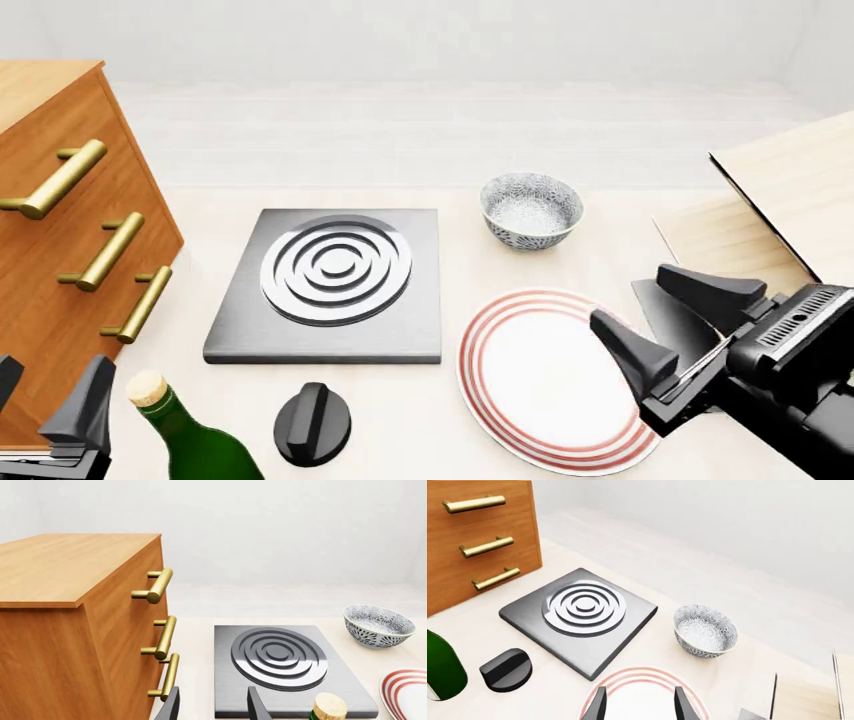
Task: Turn on the stove.
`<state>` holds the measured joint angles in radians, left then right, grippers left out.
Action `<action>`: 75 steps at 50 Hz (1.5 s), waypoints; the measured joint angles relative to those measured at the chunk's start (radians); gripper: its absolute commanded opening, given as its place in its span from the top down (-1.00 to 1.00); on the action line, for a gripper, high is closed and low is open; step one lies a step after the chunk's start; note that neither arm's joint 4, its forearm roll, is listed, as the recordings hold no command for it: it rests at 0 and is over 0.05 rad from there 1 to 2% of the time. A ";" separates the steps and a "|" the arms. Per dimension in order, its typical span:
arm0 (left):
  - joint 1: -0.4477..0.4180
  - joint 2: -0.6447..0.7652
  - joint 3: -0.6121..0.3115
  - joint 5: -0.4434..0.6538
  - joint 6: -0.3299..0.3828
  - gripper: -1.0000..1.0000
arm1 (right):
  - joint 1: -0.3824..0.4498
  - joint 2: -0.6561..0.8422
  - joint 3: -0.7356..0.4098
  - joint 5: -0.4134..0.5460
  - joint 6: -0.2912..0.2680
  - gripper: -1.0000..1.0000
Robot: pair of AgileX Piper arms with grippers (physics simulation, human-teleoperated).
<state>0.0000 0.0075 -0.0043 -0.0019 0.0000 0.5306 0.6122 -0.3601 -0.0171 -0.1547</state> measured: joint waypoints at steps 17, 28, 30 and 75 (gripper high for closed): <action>0.000 0.000 0.000 0.000 0.000 -1.00 | 0.164 0.296 -0.091 -0.074 -0.034 -1.00; 0.000 0.000 0.000 0.000 0.000 -1.00 | 0.254 0.462 -0.181 -0.075 -0.031 -1.00; 0.000 0.000 0.000 0.000 0.000 -1.00 | 0.269 0.493 -0.199 -0.075 -0.032 -1.00; 0.000 0.000 0.000 0.000 0.000 -1.00 | 0.407 0.997 -0.439 -0.167 0.083 -1.00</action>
<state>0.0000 0.0075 -0.0043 -0.0019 0.0000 0.9375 1.6092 -0.7989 -0.1845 -0.0720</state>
